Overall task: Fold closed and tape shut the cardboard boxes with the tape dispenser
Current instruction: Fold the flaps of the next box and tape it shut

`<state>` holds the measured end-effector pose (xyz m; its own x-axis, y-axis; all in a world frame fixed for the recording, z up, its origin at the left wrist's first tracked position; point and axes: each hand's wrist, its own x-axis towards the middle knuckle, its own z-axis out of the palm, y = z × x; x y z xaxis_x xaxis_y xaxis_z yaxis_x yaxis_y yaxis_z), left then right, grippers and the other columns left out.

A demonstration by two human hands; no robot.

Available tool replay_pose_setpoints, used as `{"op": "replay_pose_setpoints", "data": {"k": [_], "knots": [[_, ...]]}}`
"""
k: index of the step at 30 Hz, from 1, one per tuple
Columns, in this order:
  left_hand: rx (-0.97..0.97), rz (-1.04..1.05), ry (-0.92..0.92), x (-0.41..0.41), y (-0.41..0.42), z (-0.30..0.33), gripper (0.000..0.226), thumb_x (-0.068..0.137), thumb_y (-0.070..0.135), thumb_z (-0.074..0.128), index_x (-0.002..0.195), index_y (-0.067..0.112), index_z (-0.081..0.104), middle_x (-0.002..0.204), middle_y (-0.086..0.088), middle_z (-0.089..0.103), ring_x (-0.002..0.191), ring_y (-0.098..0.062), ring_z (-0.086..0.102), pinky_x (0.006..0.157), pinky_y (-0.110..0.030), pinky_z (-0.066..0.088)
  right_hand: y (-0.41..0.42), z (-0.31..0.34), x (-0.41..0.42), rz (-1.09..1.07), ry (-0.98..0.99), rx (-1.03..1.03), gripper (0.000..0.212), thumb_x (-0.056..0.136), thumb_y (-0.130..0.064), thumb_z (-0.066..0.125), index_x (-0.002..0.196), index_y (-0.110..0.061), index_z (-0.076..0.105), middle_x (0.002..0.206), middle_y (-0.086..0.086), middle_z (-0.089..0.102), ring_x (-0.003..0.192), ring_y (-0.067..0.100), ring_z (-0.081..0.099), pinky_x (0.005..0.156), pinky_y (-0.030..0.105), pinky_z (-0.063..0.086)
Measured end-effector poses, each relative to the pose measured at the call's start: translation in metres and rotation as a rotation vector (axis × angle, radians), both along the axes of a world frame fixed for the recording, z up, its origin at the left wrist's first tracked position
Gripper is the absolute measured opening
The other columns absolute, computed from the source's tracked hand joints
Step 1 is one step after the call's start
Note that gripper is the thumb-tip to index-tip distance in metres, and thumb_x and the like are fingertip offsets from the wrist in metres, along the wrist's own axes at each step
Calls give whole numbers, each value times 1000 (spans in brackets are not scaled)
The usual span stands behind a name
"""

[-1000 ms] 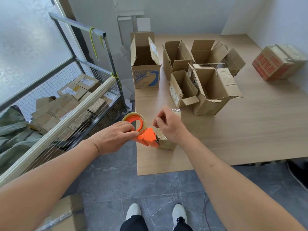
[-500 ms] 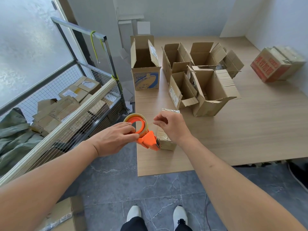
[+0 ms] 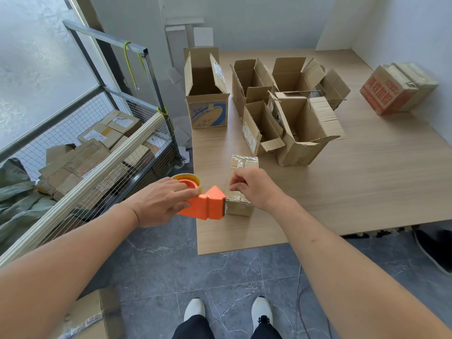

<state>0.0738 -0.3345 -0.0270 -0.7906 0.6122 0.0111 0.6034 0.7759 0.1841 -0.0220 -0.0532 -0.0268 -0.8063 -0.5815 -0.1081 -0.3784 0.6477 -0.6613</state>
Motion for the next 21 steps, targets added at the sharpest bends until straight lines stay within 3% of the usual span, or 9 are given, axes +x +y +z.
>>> {"op": "replay_pose_setpoints", "data": {"k": [4,9,13,17,19,21], "knots": [[0,35,-27,-2,0,-1,41,106,47,36,140,28,49,117,7,63,100,-16,60,91,-38,50,4,-5,7,-85,-73,-20,12,92,-17,74,83,-23,68,78,-14,61,73,-1,56,60,9,38],[76,115,0,-6,12,0,52,102,57,39,136,23,57,117,3,70,97,-21,66,90,-33,49,12,-12,10,-205,-130,-13,15,91,-20,76,79,-23,68,74,-14,63,68,-1,56,60,13,37],[162,155,-42,-8,18,-2,57,101,57,39,135,16,58,119,-1,69,101,-23,64,95,-33,47,21,-19,13,-326,-210,-117,5,91,-17,75,88,-16,73,74,-6,68,67,2,58,68,22,47],[256,251,-111,-11,16,-6,59,96,65,41,133,21,56,117,12,63,100,-7,57,88,-12,38,24,-22,20,-405,-242,-228,8,92,-15,73,93,-23,73,69,-4,66,71,1,68,68,24,52],[271,243,-114,-14,15,-6,54,97,66,41,125,23,59,105,15,62,90,-6,57,79,-17,43,23,-23,20,-413,-222,-219,8,90,-20,76,84,-23,73,75,-5,71,78,13,69,75,36,57],[272,234,-139,-17,13,-5,48,97,65,41,118,25,59,94,15,62,83,-5,57,74,-26,48,24,-23,20,-425,-213,-192,12,89,-22,77,78,-22,72,73,-7,71,73,12,64,77,39,56]]}}
